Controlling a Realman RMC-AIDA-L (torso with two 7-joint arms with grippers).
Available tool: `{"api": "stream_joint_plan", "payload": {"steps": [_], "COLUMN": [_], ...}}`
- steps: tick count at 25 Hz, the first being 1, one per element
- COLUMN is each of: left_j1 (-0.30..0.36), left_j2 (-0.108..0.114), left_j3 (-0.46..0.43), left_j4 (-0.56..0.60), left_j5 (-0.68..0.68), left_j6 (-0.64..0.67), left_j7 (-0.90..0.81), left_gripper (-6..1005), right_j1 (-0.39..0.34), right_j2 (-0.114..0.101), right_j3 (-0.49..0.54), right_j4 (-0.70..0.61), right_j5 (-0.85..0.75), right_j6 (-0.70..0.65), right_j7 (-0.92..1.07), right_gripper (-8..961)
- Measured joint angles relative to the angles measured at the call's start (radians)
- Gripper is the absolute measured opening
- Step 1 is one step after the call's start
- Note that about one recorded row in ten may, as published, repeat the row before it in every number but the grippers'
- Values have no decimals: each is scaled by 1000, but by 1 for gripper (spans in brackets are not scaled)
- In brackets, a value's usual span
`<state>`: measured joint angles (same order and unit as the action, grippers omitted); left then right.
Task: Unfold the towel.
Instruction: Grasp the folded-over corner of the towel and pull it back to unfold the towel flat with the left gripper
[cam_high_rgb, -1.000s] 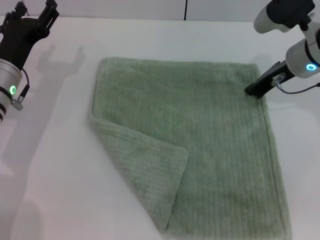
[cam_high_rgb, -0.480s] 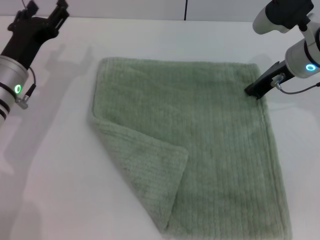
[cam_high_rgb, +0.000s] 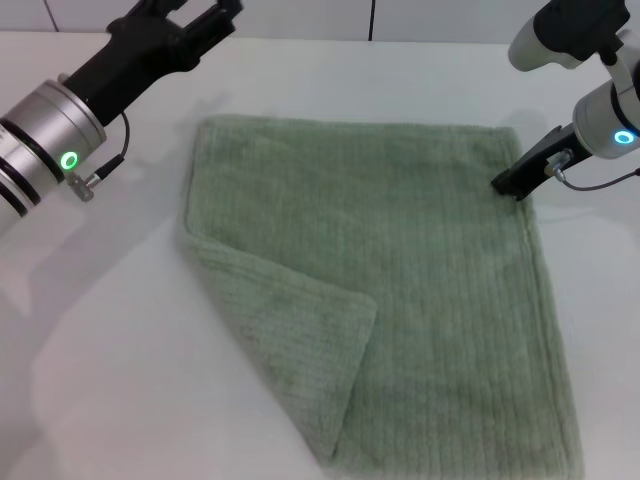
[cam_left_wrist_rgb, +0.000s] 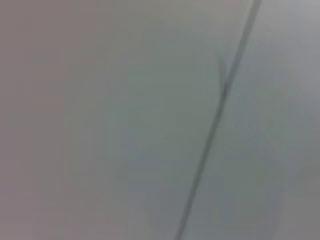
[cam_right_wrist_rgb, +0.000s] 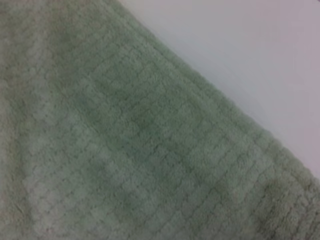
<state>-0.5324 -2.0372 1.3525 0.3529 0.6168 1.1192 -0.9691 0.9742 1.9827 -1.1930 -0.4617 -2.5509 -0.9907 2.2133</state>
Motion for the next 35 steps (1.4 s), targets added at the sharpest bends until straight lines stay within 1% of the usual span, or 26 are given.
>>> {"api": "stream_joint_plan", "payload": {"steps": [1,2,4,5,6,7,9,11,15,16,17,18,20,21,22,24,25,26,28,31,35], "left_j1": [15,15,25,30,41,41,47,48,48,37,37,17,17,-6,-58,-80,-80,-106,-124,-142,-147], "left_j2": [21,21,42,51,63,63,68,71,71,69,69,59,59,50,29,17,17,1,-11,-21,-23], "left_j3": [65,65,108,117,107,107,98,87,87,77,77,78,78,78,69,58,58,41,28,25,33], "left_j4": [49,49,94,124,193,193,255,324,324,414,414,461,461,485,497,499,499,499,500,501,502], "left_j5": [0,0,24,65,190,190,302,443,443,659,659,805,805,912,1086,1153,1153,1246,1309,1387,1414], "left_j6": [-2,-2,-2,-1,1,1,2,4,4,10,10,30,30,61,127,149,149,176,196,209,210], "left_j7": [-54,-54,-108,-146,-230,-230,-302,-387,-387,-516,-516,-595,-595,-653,-747,-778,-778,-815,-837,-866,-877], "left_gripper": [810,810,809,809,809,809,808,808,807,806,806,806,805,805,805,805,804,804,804,803,802], "right_j1": [0,0,1,3,5,5,6,9,11,11,11,12,13,14,14,14,14,15,15,16,17], "right_j2": [-1,-1,-3,-3,-4,-4,-5,-5,-6,-6,-6,-6,-7,-9,-9,-9,-10,-11,-11,-13,-14], "right_j3": [0,0,0,0,0,0,0,0,0,0,0,0,-1,0,0,0,0,0,-1,0,0], "right_j4": [2,2,5,7,9,9,10,11,11,11,11,11,11,11,11,11,11,11,11,11,11], "right_j5": [0,0,0,0,0,0,0,0,0,0,0,0,0,0,0,0,0,0,0,0,0], "right_j6": [0,0,0,0,0,0,0,0,0,1,1,1,2,2,2,2,2,3,3,3,3], "right_j7": [0,0,0,0,0,0,0,0,0,0,0,0,0,0,0,0,0,0,0,0,0], "right_gripper": [0,0,0,0,0,0,0,0,-1,-1,-1,-1,-1,-1,-1,-1,-1,-1,-1,-1,-1]}}
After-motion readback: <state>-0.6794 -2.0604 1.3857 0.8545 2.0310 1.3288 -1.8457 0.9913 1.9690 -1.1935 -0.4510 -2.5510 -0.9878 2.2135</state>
